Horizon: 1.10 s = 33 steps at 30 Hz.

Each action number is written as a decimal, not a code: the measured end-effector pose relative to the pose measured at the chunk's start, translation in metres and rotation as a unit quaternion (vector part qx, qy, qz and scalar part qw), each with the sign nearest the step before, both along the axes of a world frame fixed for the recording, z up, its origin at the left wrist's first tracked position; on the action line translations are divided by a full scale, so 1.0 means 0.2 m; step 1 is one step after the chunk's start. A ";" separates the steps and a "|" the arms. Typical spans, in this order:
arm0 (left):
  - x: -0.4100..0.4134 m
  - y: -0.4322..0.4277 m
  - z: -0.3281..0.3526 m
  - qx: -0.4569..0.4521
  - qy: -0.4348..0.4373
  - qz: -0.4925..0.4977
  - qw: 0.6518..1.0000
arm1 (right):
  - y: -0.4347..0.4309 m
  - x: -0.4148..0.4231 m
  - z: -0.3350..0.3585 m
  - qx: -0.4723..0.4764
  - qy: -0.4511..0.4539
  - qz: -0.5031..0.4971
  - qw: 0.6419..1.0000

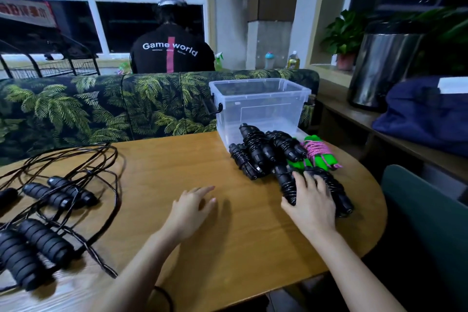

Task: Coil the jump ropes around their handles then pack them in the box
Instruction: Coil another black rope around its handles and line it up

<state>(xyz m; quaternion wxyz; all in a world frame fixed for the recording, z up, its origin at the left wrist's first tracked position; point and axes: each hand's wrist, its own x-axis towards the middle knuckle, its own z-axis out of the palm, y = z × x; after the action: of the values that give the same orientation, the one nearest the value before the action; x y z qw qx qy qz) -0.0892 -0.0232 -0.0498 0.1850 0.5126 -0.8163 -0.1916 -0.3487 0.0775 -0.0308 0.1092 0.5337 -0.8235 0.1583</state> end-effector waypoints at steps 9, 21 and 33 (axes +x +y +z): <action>0.03 0.05 0.02 -0.003 -0.040 0.004 0.999 | -0.03 0.11 0.00 -0.085 0.058 0.055 0.993; 0.64 0.17 0.20 -0.109 -0.040 0.098 0.988 | -0.17 0.85 0.14 -0.107 0.038 0.295 0.949; 1.26 0.35 0.09 -0.084 -0.037 0.367 0.926 | -0.23 1.71 0.08 0.019 -0.016 0.495 0.869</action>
<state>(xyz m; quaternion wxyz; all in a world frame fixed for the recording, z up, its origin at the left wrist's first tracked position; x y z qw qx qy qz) 0.1631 0.0473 -0.0319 0.2545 0.7654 -0.5907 -0.0223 -0.0068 0.0312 -0.0148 -0.0069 0.8706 -0.4560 0.1847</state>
